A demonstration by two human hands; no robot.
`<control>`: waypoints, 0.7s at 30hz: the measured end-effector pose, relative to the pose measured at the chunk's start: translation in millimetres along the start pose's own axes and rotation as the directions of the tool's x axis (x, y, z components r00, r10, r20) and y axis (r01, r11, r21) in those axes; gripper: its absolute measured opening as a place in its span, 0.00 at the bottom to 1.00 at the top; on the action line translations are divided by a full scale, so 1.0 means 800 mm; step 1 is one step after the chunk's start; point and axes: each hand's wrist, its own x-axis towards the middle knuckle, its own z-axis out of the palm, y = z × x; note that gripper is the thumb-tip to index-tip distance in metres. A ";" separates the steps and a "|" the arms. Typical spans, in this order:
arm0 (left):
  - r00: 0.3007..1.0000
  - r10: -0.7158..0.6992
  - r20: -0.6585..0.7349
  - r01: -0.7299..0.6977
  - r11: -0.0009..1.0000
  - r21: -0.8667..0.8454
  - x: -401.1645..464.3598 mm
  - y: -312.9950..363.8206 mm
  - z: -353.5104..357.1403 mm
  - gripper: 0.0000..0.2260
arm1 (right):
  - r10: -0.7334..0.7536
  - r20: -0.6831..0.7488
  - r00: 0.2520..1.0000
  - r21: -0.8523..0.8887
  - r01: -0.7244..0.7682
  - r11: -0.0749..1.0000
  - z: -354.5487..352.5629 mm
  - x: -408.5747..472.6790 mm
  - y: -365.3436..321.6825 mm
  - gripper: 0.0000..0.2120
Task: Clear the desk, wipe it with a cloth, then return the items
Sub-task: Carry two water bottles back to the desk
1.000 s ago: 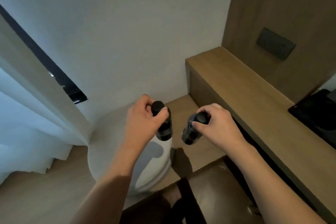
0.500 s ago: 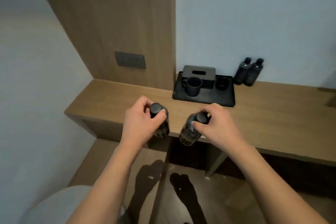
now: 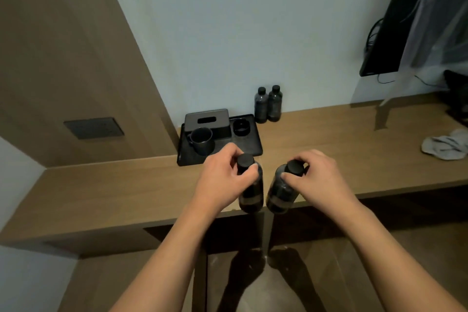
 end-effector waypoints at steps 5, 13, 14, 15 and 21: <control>0.999 0.018 -0.046 -0.016 0.999 0.044 0.029 0.008 0.015 0.09 | -0.024 0.012 1.000 0.076 0.023 0.997 -0.005 0.049 0.022 0.09; 0.999 -0.032 -0.006 0.032 0.997 0.063 0.111 -0.008 0.062 0.08 | 0.068 0.075 0.995 0.067 -0.073 0.995 0.000 0.138 0.069 0.13; 1.000 -0.019 0.008 0.019 0.998 0.067 0.127 -0.010 0.069 0.08 | 0.080 0.073 0.994 0.054 -0.084 0.995 0.000 0.151 0.075 0.13; 1.000 -0.006 0.029 0.004 0.997 0.075 0.145 -0.011 0.076 0.08 | 0.092 0.072 0.993 0.039 -0.095 0.995 -0.001 0.165 0.080 0.13; 0.989 0.094 0.117 -0.103 0.992 0.071 0.267 -0.001 0.114 0.09 | 0.135 -0.006 0.991 -0.023 -0.135 0.991 -0.027 0.254 0.107 0.13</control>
